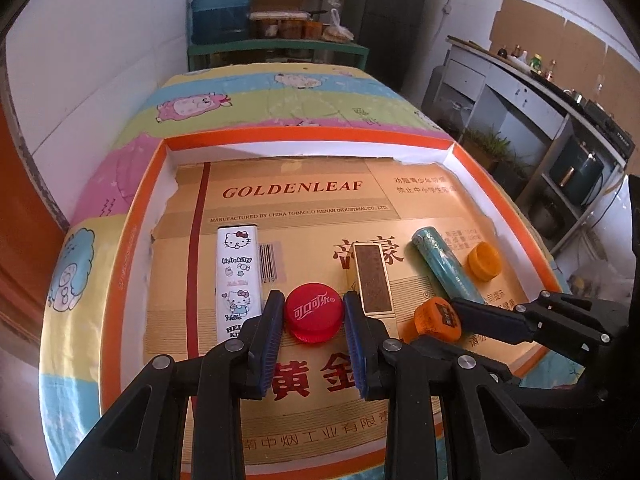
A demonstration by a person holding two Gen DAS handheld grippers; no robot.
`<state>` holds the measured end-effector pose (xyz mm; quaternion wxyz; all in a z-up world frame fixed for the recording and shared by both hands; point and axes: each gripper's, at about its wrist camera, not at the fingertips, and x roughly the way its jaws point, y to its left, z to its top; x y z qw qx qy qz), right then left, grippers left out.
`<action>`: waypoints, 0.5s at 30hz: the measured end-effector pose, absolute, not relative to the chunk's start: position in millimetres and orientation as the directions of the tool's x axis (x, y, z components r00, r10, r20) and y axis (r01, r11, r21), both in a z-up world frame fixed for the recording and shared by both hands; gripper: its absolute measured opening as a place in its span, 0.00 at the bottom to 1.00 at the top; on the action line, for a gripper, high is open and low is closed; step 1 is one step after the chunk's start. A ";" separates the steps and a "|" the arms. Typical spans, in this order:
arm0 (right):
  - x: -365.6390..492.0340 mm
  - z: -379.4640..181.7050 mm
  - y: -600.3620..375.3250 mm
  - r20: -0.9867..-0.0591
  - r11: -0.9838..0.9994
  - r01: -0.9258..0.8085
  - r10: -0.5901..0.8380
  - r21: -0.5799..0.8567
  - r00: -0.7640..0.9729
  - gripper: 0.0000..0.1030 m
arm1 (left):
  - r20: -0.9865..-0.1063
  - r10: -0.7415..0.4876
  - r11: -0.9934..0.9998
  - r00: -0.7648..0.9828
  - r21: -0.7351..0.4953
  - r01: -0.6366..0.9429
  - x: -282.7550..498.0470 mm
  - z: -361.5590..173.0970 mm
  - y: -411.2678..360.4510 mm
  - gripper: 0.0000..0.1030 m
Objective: Organize rigid objects
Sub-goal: 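Carry the red cap and black-labelled orange cap into the cardboard lid with both grippers, then open the left gripper to drop the red cap while the right releases the orange cap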
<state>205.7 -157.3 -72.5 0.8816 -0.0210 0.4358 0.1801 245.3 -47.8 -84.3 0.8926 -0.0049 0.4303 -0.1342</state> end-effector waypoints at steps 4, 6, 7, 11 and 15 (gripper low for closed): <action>205.6 -73.2 -156.0 -0.776 0.934 -0.339 0.294 0.110 0.558 0.31 | -0.765 -0.244 0.964 0.596 -0.123 0.236 244.8 -85.0 -47.8 0.30; 205.4 -73.4 -155.6 -0.776 0.934 -0.339 0.292 0.107 0.559 0.31 | -0.765 -0.243 0.964 0.597 -0.122 0.236 244.7 -84.8 -48.0 0.30; 205.4 -73.5 -155.6 -0.776 0.935 -0.339 0.292 0.108 0.560 0.31 | -0.764 -0.243 0.964 0.597 -0.123 0.235 244.7 -84.8 -47.9 0.30; 205.1 -73.3 -155.5 -0.776 0.935 -0.339 0.290 0.105 0.560 0.31 | -0.762 -0.256 0.962 0.594 -0.141 0.232 245.0 -84.8 -47.4 0.30; 204.5 -73.1 -154.7 -0.775 0.936 -0.338 0.285 0.099 0.563 0.31 | -0.760 -0.267 0.960 0.592 -0.156 0.232 245.3 -83.6 -44.0 0.32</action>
